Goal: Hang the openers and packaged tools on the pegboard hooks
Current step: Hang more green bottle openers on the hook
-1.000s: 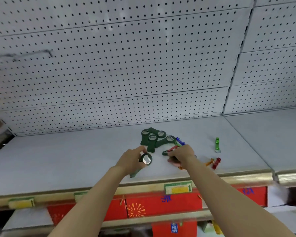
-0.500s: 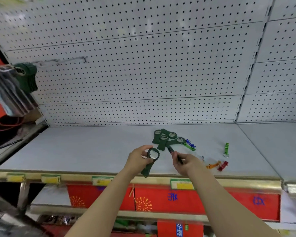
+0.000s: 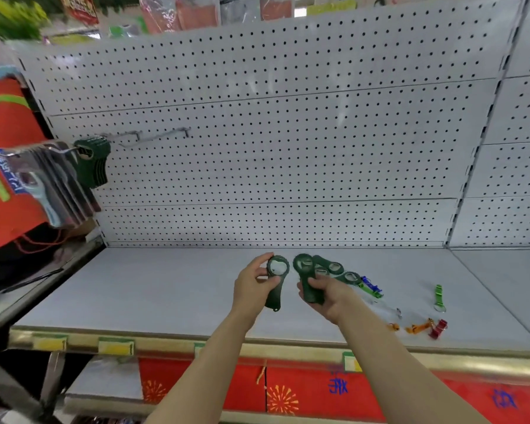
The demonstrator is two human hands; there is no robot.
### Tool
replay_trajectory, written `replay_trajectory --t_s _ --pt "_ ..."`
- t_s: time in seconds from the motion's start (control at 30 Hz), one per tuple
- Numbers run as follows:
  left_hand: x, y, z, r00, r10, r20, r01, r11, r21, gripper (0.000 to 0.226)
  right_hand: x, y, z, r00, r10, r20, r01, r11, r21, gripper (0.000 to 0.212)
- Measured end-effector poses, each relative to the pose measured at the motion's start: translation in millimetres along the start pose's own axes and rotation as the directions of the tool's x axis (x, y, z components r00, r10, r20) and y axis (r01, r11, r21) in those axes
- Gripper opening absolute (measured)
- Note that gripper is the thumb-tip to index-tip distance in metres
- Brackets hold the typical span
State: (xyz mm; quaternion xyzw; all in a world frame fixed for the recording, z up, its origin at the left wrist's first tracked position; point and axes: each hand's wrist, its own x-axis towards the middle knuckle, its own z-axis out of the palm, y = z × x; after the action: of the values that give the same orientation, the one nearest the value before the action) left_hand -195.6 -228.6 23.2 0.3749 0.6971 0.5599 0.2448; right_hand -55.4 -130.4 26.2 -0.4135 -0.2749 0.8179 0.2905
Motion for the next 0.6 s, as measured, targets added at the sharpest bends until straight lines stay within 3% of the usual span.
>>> replay_trajectory --t_s 0.2,0.6 --pt "11.6 23.7 -83.7 0.995 0.080 -0.064 -0.086 0.992 -0.097 0.048 -13.7 18.1 83.6 0.976 -0.193 0.097 0.188 0.981 0.051 0.027" --pt "3.5 75.1 -225.3 0.937 0.192 -0.290 -0.267 0.932 -0.246 0.050 -61.0 46.7 228.8 0.855 -0.386 0.346 0.357 0.923 0.147 0.014"
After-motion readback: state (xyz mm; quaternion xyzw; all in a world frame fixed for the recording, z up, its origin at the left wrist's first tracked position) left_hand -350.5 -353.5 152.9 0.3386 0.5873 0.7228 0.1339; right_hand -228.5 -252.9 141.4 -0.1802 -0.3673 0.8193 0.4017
